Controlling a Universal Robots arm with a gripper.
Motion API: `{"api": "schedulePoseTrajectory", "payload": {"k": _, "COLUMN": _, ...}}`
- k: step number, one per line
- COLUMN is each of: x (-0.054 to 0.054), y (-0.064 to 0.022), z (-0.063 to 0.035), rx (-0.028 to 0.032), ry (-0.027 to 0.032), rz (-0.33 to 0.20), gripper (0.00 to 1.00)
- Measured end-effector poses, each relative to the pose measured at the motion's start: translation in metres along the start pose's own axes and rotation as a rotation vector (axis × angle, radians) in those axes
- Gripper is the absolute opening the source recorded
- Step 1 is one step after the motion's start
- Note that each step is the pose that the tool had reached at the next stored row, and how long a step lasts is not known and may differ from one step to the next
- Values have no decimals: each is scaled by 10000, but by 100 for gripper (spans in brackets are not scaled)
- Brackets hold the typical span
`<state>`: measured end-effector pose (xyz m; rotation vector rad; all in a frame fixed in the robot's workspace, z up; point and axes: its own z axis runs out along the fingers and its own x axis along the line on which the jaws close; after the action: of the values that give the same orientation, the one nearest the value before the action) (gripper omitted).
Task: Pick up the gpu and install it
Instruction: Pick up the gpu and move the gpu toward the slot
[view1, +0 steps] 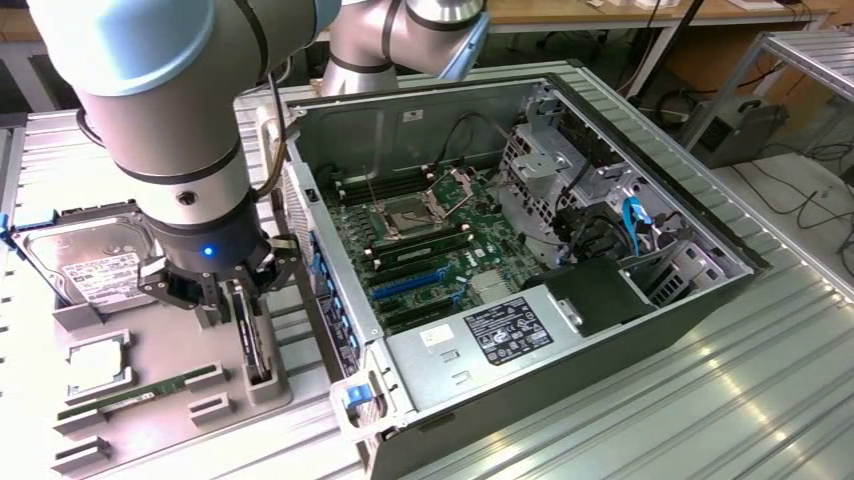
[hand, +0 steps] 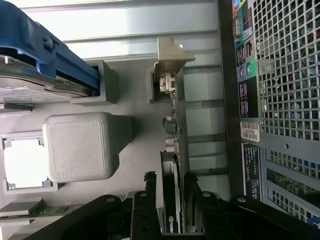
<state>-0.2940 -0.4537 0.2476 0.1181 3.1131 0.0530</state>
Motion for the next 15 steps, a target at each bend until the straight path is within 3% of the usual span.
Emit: {"api": "schedulePoseTrajectory", "payload": {"k": 15, "x": 1, "y": -3, "z": 58, "rx": 1, "ry": 2, "rz": -3, "gripper": 35}}
